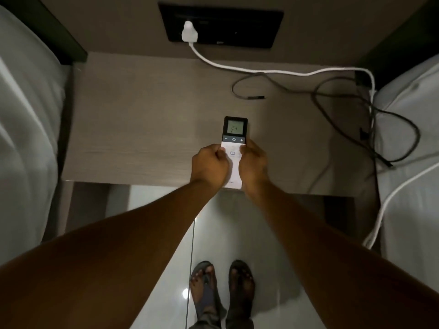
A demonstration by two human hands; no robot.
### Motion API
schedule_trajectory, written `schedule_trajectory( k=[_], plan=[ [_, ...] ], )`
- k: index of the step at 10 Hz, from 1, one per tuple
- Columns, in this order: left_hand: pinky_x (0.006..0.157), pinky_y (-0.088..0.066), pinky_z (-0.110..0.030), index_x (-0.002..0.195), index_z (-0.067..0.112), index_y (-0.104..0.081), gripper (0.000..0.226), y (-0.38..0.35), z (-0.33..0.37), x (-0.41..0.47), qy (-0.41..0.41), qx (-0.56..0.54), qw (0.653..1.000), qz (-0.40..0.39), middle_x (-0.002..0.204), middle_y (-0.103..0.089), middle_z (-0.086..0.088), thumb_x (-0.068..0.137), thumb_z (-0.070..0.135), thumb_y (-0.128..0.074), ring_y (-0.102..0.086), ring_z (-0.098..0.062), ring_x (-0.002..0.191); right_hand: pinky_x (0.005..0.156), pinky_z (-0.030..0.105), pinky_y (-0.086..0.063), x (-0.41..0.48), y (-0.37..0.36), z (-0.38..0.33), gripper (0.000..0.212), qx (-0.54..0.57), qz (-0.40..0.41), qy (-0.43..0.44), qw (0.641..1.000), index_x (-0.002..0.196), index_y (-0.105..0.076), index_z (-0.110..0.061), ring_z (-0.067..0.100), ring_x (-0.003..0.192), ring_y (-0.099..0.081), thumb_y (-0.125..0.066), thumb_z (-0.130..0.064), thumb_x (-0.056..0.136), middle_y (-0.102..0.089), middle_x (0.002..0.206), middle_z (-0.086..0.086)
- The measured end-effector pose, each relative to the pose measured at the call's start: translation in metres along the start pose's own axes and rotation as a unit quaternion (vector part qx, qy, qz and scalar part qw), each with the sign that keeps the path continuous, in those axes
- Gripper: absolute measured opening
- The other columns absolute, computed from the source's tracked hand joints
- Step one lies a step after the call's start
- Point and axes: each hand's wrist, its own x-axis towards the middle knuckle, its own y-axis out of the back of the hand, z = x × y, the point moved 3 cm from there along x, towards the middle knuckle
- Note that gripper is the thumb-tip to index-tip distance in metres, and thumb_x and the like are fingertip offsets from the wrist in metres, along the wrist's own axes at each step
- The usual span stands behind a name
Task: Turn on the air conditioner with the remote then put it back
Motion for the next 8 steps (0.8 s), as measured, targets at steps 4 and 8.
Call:
schedule_trajectory(
  k=[4, 8],
  plan=[
    [0.062, -0.037, -0.008, 0.100, 0.014, -0.073, 0.018, -0.020, -0.017, 0.025, 0.077, 0.000, 0.997, 0.028, 0.109, -0.070, -0.008, 0.091, 0.018, -0.058, -0.063, -0.026, 0.097, 0.083, 0.036, -0.062, 0.031, 0.007, 0.005, 0.030, -0.152, 0.105, 0.012, 0.983, 0.103, -0.083, -0.019, 0.030, 0.089, -0.076, -0.058, -0.007, 0.091, -0.082, 0.104, 0.009],
    [0.078, -0.050, -0.036, 0.093, 0.013, -0.070, 0.019, -0.007, -0.016, 0.024, 0.051, -0.044, 0.998, 0.004, 0.094, -0.071, -0.013, 0.092, 0.022, -0.054, -0.065, -0.032, 0.089, 0.058, 0.016, -0.042, 0.029, 0.015, -0.005, 0.027, -0.285, 0.086, 0.091, 0.950, 0.076, -0.070, -0.017, 0.030, 0.083, -0.066, -0.055, -0.014, 0.099, -0.074, 0.094, 0.013]
  ],
)
